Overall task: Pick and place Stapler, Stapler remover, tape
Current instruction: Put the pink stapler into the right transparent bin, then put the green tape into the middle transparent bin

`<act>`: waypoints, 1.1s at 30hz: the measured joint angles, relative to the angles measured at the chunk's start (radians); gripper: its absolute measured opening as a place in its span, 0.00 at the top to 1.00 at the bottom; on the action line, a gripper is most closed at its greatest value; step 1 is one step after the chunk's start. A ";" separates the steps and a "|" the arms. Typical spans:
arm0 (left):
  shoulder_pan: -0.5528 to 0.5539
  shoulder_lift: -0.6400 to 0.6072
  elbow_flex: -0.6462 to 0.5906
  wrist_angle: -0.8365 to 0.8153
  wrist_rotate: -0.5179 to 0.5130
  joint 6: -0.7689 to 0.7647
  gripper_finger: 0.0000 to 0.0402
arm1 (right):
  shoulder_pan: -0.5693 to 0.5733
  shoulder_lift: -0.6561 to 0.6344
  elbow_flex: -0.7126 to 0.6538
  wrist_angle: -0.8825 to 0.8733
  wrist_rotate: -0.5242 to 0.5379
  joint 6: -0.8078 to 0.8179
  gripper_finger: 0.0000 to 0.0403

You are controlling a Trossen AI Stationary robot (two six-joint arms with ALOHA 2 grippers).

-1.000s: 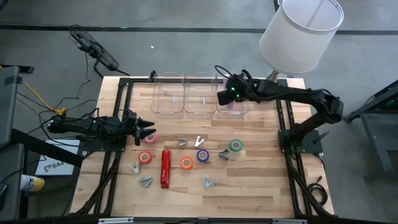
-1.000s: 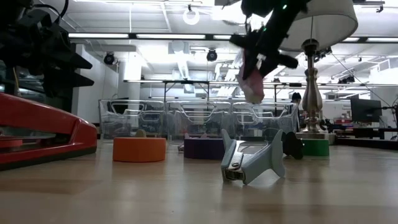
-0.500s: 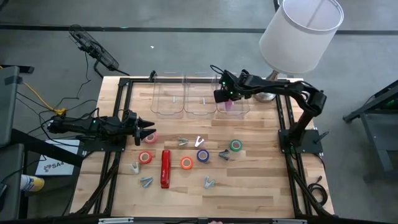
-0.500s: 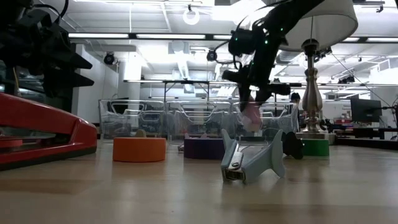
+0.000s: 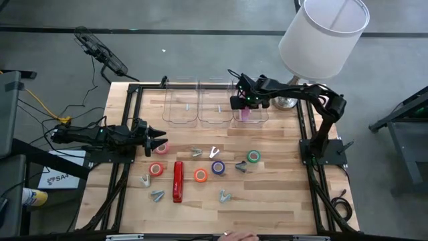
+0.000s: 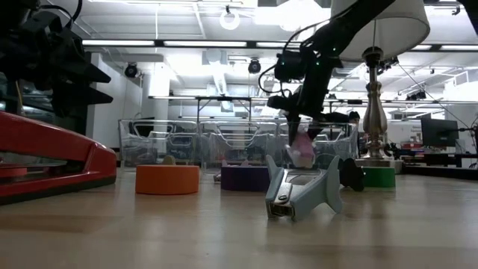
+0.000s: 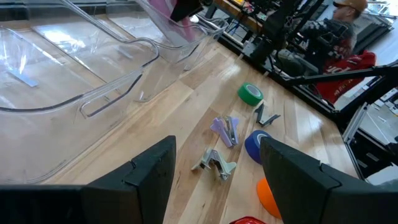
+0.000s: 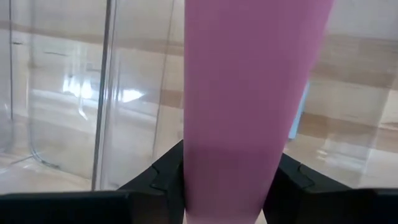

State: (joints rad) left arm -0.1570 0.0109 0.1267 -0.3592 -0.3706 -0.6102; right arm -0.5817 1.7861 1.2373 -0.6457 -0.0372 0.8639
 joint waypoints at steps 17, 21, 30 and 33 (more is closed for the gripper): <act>0.000 0.000 0.000 0.000 0.000 0.000 0.43 | -0.003 0.001 0.000 0.014 -0.049 -0.015 0.55; 0.000 0.000 0.000 0.000 0.000 0.000 0.43 | -0.007 -0.003 0.000 0.029 -0.049 -0.014 0.52; 0.000 0.000 0.000 0.000 0.000 0.000 0.43 | -0.005 -0.090 0.000 0.030 0.012 -0.013 0.48; 0.000 0.000 0.000 0.000 0.000 0.000 0.43 | 0.014 -0.132 0.000 0.029 0.009 -0.016 0.48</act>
State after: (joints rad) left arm -0.1572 0.0113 0.1265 -0.3592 -0.3706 -0.6102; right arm -0.5677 1.6544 1.2377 -0.6165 -0.0283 0.8478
